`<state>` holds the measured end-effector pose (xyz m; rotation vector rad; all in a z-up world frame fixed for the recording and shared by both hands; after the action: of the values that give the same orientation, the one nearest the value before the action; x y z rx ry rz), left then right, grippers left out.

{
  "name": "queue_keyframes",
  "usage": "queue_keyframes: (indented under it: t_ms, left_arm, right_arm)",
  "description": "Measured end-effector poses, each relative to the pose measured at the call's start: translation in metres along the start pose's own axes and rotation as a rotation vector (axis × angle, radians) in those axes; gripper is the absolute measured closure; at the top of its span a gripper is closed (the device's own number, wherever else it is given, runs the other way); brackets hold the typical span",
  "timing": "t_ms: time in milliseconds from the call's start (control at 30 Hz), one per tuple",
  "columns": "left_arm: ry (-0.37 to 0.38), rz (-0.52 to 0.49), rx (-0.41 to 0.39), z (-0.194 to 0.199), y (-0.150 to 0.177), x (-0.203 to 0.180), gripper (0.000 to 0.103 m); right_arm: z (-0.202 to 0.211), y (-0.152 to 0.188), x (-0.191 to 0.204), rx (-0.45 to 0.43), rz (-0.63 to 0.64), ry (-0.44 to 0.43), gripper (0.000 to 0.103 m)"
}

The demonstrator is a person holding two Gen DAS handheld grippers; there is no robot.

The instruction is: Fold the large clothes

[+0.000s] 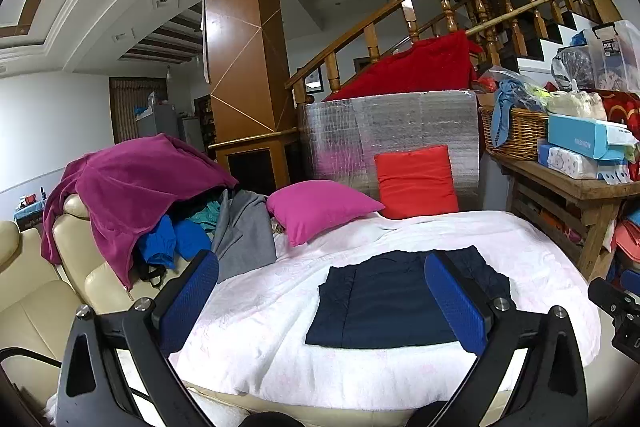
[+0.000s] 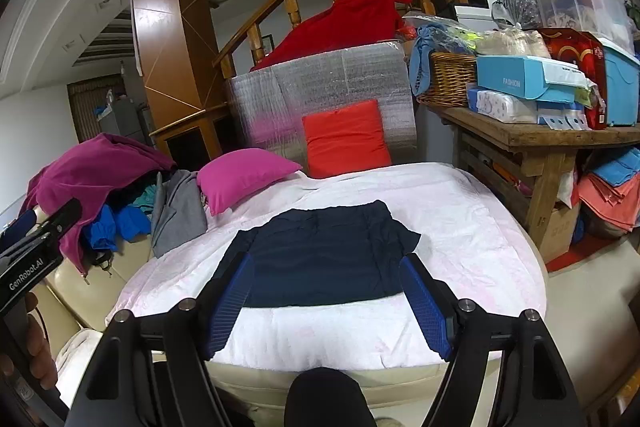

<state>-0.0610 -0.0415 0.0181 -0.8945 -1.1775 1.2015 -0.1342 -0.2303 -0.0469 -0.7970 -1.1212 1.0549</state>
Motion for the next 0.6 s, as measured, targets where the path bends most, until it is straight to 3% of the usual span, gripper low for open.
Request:
queue_keyframes:
  t_ms: [600]
  left_arm:
    - [0.0, 0.007, 0.003, 0.0022, 0.0021, 0.003, 0.0]
  right_arm:
    - [-0.0024, 0.0017, 0.0044, 0.006, 0.005, -0.006, 0.025]
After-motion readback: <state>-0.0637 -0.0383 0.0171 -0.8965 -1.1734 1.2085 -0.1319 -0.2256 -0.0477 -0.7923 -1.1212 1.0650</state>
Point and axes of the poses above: each gripper's, at about its wrist camera, not at the fingertips, and z roughly against the way its jaws point, x to its left, y to its underside, the point moved 1 cm from there along -z, roughly the way its jaws point, and after that the axes turned 12 degrees about -y, right-handed, at the moved point
